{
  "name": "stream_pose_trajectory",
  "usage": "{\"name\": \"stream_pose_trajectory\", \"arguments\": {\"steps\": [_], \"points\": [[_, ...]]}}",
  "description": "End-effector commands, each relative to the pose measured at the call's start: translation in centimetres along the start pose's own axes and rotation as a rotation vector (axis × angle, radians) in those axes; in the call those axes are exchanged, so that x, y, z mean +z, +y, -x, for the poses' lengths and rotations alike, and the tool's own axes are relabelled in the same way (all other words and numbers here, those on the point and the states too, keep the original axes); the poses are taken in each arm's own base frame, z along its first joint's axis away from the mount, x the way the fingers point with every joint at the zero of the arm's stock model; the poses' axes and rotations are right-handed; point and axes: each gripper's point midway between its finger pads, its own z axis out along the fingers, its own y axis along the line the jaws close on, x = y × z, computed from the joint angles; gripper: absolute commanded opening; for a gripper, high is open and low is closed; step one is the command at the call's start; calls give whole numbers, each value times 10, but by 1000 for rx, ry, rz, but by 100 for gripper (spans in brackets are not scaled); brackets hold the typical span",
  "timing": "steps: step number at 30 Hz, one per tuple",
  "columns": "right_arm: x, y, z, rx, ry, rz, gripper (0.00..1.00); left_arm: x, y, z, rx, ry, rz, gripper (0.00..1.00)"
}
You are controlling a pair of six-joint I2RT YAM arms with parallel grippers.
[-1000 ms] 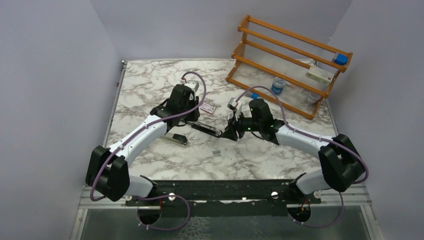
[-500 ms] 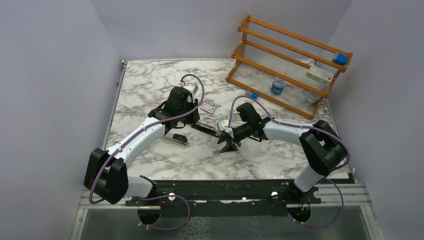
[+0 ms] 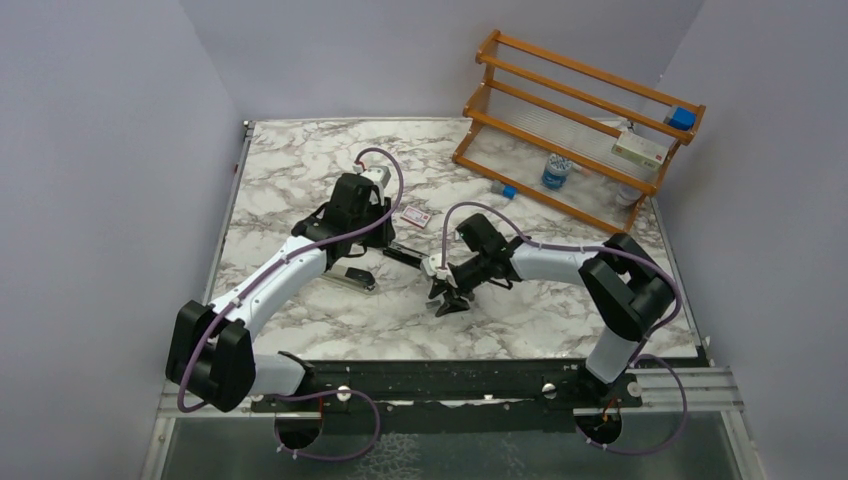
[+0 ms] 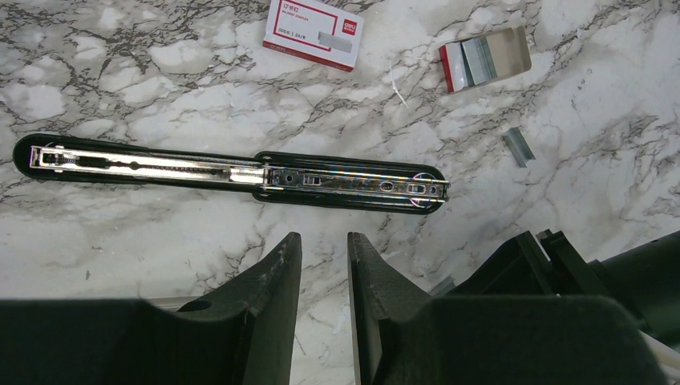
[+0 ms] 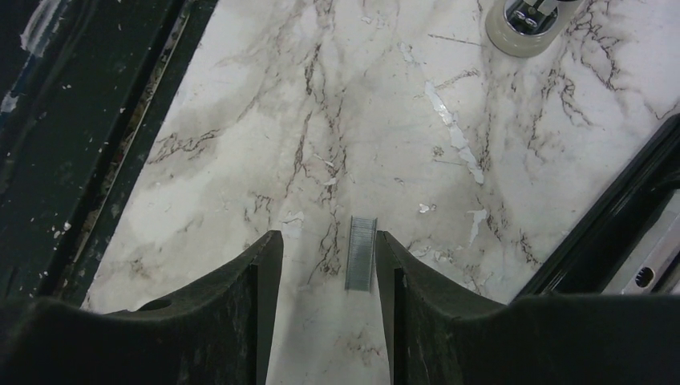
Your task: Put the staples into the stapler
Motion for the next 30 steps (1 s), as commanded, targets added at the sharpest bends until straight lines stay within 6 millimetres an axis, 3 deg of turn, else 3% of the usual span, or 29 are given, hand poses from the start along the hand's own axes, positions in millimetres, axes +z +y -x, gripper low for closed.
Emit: {"name": "stream_pose_trajectory", "arguments": {"steps": [1,17,30], "points": [[2,-13,-2,-27,31,-40,50,-7,-2,5,0,-25,-18,30],[-1,-8,-15,49,155,19,49,-8,1,5,-10,-30,-11,30],[2,-12,-36,62,256,0,49,-16,15,7,-36,-68,52,30]]}}
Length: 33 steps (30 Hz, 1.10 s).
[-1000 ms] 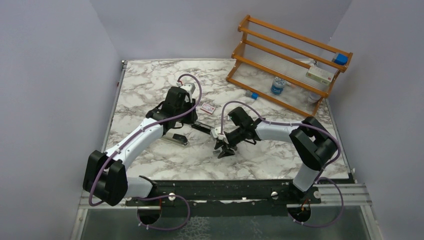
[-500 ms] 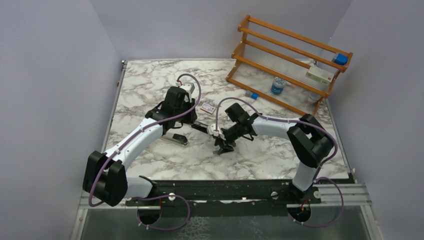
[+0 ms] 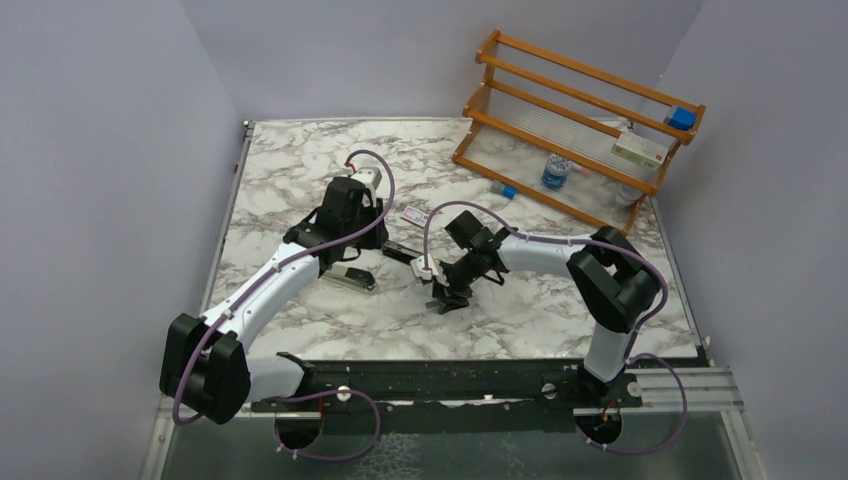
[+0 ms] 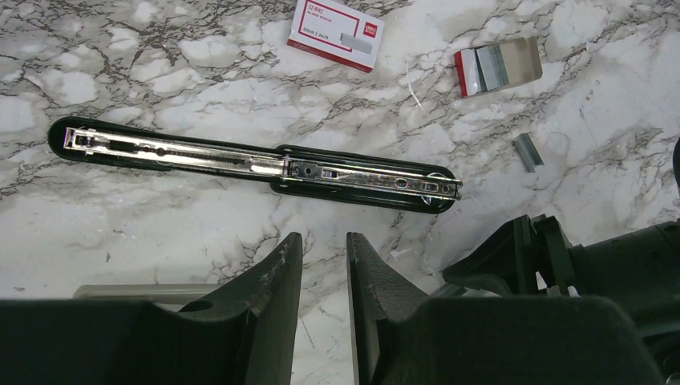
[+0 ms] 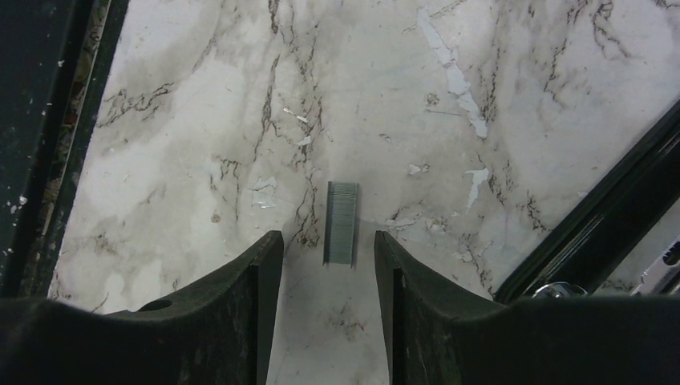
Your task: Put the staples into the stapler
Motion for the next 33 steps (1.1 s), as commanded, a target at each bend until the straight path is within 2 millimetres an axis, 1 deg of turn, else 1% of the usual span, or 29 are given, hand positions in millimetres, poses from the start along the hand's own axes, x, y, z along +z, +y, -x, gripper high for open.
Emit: {"name": "stream_pose_trajectory", "arguments": {"steps": [1,5,10,15,25,31,33], "points": [[3,-4,-11,12,68,-8,49,-6,4,9,-15,-41,21,30],[1,-5,-17,27,113,-12,47,-6,4,8,-17,-40,19,30],[0,-1,-24,36,153,0,45,-5,4,9,-19,-38,21,30],[1,5,-24,53,159,19,38,-4,4,8,-17,-35,19,30],[5,9,-30,132,183,55,29,-4,5,8,-28,-34,22,29],[5,11,-30,134,181,55,28,-4,5,8,-29,-35,21,29],[6,12,-30,136,178,59,30,-4,5,7,-28,-32,20,29]]}}
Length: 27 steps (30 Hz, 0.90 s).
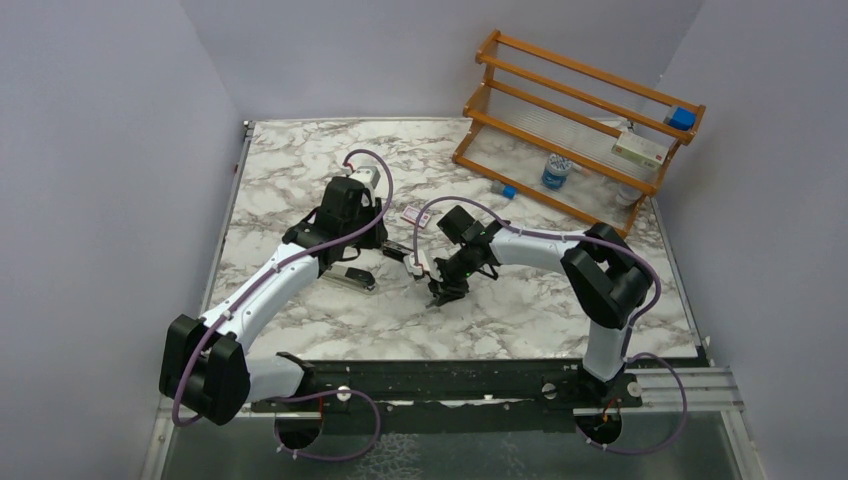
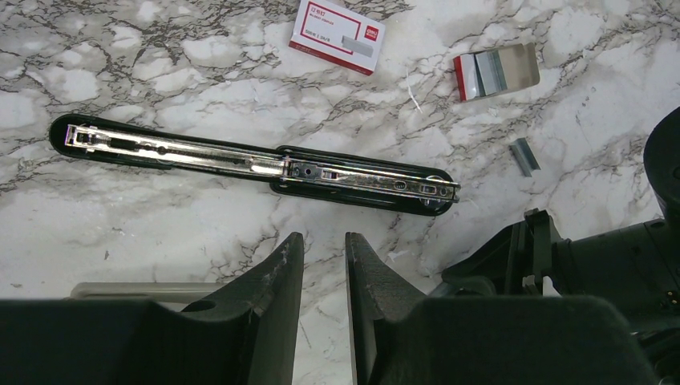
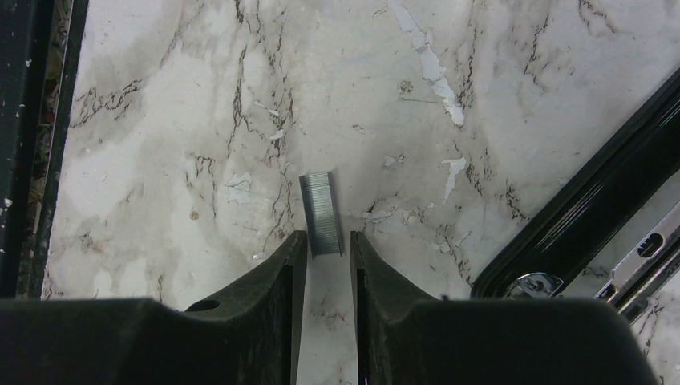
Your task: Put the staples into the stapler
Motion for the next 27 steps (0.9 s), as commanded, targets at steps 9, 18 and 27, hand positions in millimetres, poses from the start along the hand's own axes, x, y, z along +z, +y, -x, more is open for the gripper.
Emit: {"name": "stream_pose_trajectory", "arguments": {"steps": [9,18,27], "points": [[12,26,-24,72,72,89,37,0,4,4,-13,-18,13,28],[15,26,-26,65,79,94,36,0,4,5,-14,-19,10,28],[17,29,-28,71,92,106,26,0,3,7,-14,-22,5,28]]}}
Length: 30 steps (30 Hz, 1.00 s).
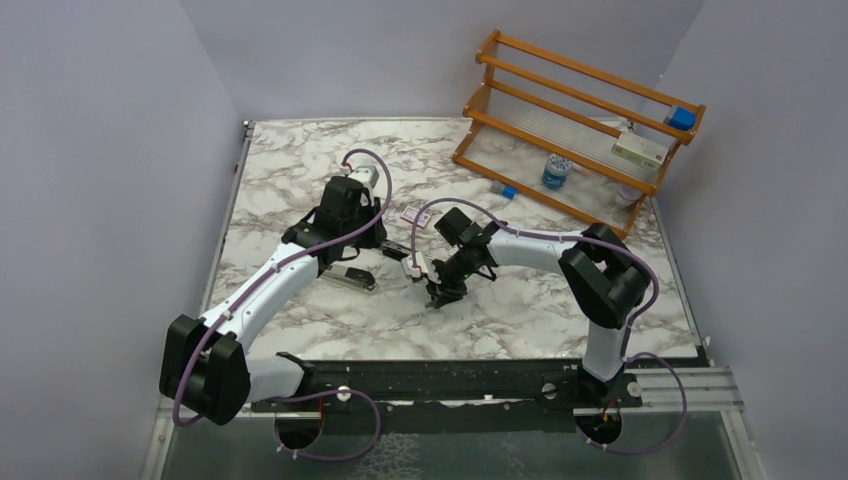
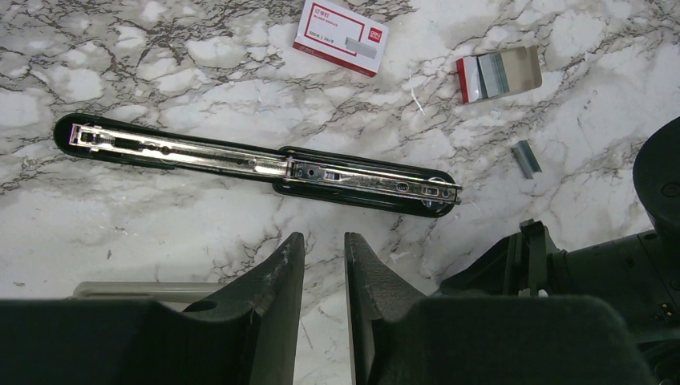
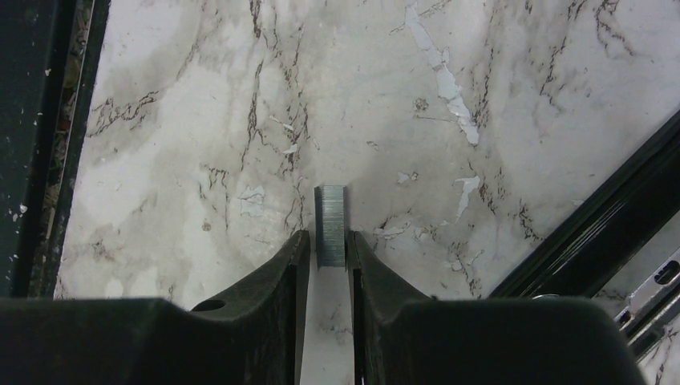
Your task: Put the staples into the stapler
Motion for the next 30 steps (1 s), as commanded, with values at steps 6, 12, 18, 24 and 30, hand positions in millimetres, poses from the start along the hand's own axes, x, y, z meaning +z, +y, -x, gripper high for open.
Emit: {"name": "stream_pose_trajectory", "arguments": {"steps": [6,12,18,24,30], "points": [[12,24,-30,73,94,82,21,1,1,6,-9,-20,0,28],[7,21,-1,75,-14,68,14,1,0,12,-24,-37,2,28],[-13,9,51,16,-188,-15,14,-14,3,50,-68,-149,27,34],[-37,7,99,14,-392,-91,11,-49,-7,116,-94,-335,-20,51],[-83,-12,135,96,-633,-267,12,-90,-34,165,-26,-514,-143,61]]}}
